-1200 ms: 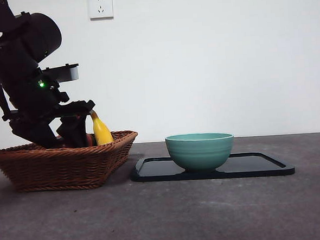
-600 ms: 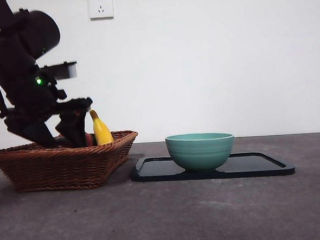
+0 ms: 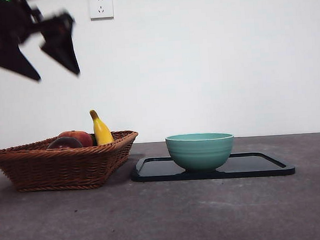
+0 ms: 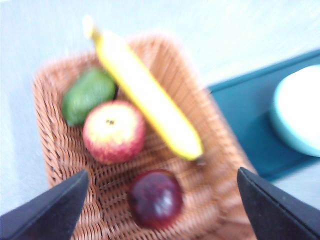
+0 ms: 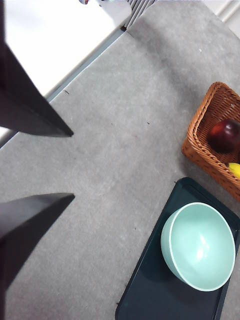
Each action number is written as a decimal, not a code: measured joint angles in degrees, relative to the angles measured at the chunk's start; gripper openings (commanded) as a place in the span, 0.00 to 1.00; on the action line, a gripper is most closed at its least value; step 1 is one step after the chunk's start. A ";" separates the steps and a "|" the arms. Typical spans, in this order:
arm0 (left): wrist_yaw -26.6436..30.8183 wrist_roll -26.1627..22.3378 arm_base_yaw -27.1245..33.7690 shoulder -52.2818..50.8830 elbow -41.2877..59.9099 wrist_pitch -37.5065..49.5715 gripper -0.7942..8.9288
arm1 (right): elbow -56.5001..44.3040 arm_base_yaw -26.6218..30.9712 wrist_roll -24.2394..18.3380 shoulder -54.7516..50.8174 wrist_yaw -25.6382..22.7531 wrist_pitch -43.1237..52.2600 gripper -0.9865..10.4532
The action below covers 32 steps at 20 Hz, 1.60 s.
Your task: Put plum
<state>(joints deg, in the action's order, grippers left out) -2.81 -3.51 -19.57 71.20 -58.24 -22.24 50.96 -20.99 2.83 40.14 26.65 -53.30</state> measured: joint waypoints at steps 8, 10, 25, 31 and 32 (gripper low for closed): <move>-15.41 -0.02 -0.07 -18.34 0.00 -17.88 0.56 | 0.00 0.00 -0.02 0.00 -0.02 0.42 0.24; -20.70 -0.04 -0.07 -20.65 0.00 -22.82 0.56 | 0.00 0.00 -0.02 0.00 -0.02 0.42 0.24; -28.20 -3.54 -0.11 -22.21 0.00 -35.39 0.49 | 0.00 0.00 0.70 0.00 0.00 0.42 0.24; -28.20 -3.58 -0.11 -22.21 0.00 -35.39 0.49 | 0.00 0.00 5.51 0.22 -5.57 5.01 0.35; -28.20 -3.65 -0.11 -22.21 0.00 -35.39 0.49 | 0.00 0.00 6.84 0.81 -6.64 7.26 0.35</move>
<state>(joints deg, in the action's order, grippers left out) -31.00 -7.16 -19.68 48.99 -58.24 -57.63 50.96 -20.99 9.67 40.95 20.01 -46.04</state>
